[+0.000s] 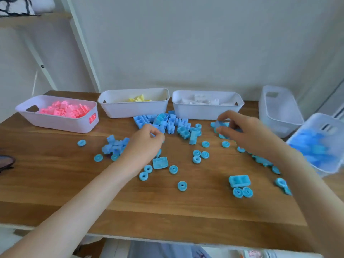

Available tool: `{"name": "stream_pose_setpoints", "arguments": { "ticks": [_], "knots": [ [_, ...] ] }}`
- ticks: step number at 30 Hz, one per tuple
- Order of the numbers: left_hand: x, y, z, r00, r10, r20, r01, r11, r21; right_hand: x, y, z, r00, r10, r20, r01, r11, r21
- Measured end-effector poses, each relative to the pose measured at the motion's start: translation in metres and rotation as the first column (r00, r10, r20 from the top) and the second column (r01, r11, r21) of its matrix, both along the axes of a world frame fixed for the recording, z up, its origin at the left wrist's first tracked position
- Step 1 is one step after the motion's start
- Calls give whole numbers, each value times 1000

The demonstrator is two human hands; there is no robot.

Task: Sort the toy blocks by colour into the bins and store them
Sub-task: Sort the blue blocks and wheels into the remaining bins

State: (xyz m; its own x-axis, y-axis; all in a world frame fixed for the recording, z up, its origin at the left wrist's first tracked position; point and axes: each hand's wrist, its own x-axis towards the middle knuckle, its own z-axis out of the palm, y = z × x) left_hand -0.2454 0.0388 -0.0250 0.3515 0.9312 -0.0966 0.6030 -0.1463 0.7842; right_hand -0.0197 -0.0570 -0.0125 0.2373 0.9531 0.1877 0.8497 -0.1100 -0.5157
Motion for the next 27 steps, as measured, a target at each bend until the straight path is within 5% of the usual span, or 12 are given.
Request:
{"name": "stream_pose_setpoints", "arguments": {
  "ticks": [8,20,27],
  "knots": [
    [147,-70,31,925,-366,102,370,929,-25,120,-75,10,916,-401,3,401,916,1],
    [265,-121,9,782,-616,-100,623,764,168,170,-87,-15,834,-548,65,539,835,112],
    [258,-112,1,737,-646,-199,673,671,310,175,-92,-17,867,-465,177,473,881,-5]
  ]
}}
